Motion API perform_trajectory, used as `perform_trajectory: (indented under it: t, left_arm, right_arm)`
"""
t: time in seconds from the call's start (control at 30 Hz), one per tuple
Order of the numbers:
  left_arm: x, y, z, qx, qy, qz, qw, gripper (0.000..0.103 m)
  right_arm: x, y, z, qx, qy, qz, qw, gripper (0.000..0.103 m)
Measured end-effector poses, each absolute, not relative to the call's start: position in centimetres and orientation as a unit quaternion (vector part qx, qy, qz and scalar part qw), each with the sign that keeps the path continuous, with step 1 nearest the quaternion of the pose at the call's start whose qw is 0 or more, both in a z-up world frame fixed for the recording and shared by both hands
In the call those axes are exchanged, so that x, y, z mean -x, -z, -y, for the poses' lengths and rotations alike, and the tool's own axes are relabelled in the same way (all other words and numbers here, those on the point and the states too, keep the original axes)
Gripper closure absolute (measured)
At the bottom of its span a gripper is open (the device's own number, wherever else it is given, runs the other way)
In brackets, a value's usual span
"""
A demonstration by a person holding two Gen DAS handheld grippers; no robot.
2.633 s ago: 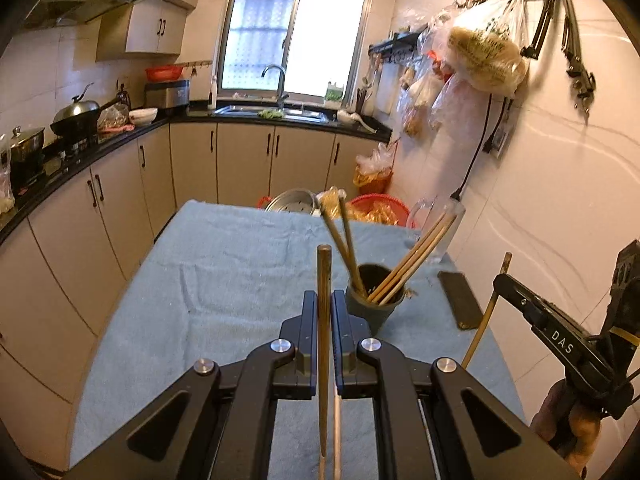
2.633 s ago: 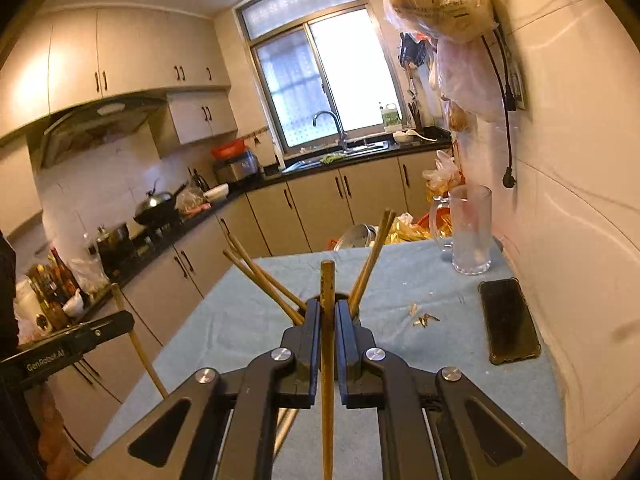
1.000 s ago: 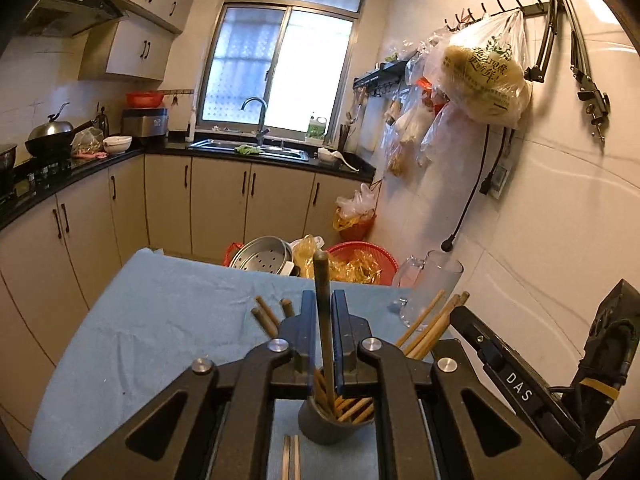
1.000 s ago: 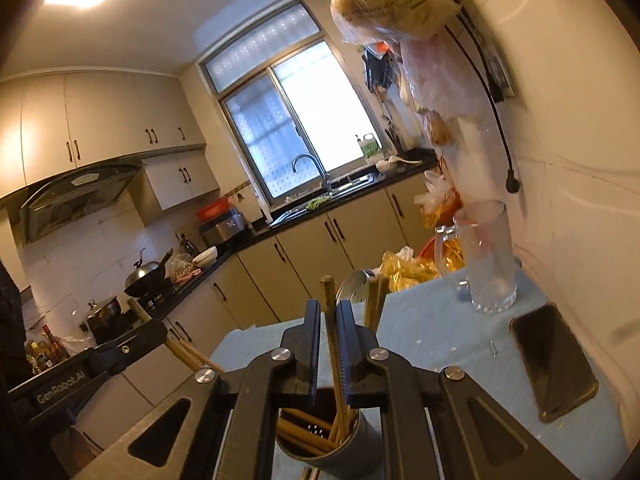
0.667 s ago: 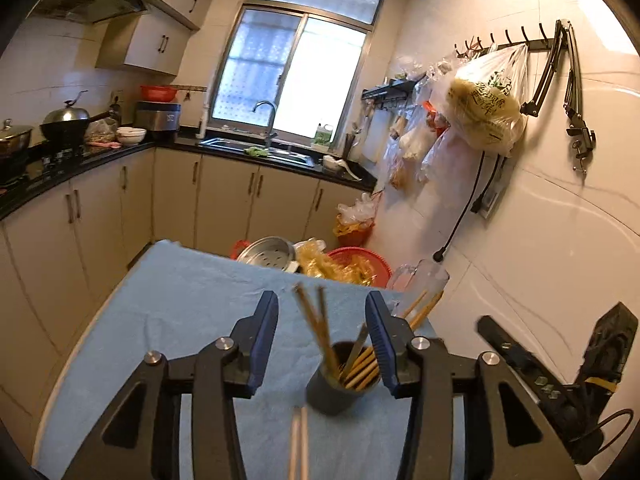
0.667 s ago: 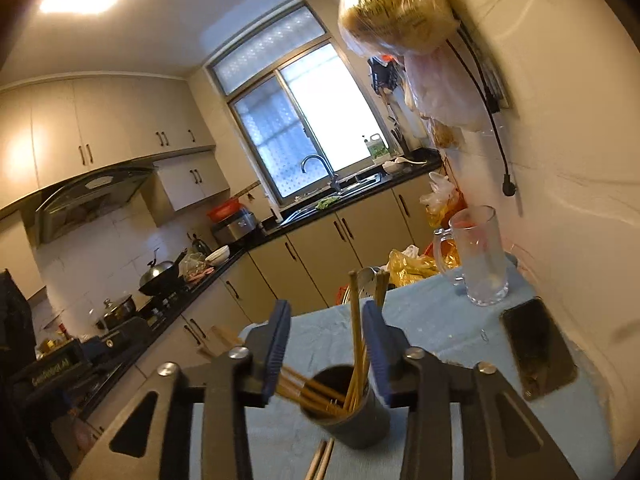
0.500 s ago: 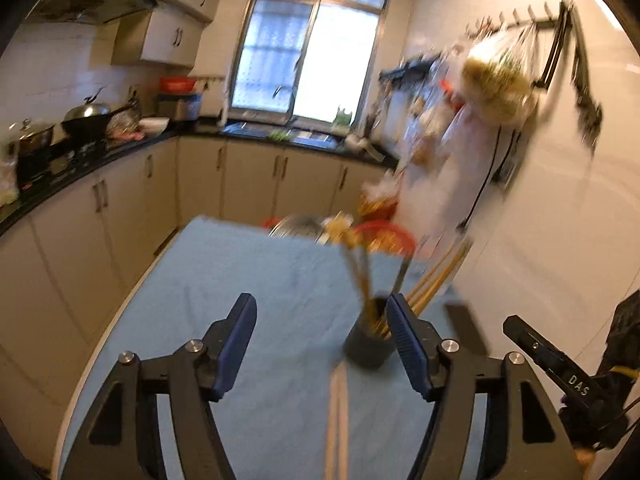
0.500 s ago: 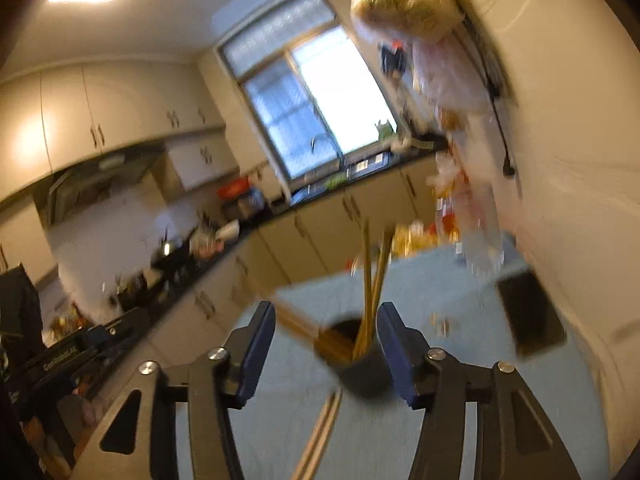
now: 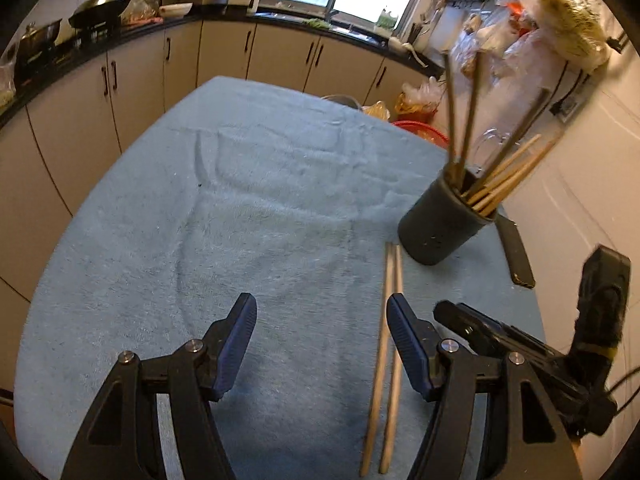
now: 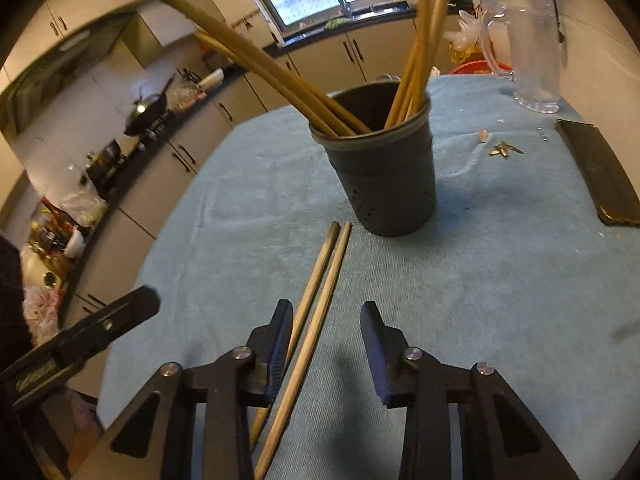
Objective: Organize utensils
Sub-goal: 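Move both open grippers down to the last two chopsticks, then close the left gripper on one chopstick while the right gripper grasps the other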
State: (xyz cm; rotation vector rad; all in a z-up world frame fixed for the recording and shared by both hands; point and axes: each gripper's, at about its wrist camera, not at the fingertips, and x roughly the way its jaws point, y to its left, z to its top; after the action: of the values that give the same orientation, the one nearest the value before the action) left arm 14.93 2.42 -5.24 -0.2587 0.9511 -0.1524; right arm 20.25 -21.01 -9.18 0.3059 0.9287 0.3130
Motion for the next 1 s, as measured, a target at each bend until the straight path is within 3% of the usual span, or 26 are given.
perform_trajectory:
  t: [0.43,0.8,1.0]
  left_arm:
    - [-17.3,7.3,-3.4,0.130,0.079,-0.479,0.864,0.035]
    - [-19.6,7.3,-0.3,0.095,0.113,-0.493,0.857,0.035]
    - [-21.9,9.1,4.5,0.053,0.139,-0.536,0.831,0.052]
  right_arm:
    - [-26.1,12.3,17.8,-0.109,-0.096,-0.493,0.858,0.087]
    - [-23.3,12.4,18.1,-0.044,-0.109,-0.498,0.859,0.092]
    - [-20.3,12.6,23.2,-0.064,-0.088,-0.496,0.861,0.093]
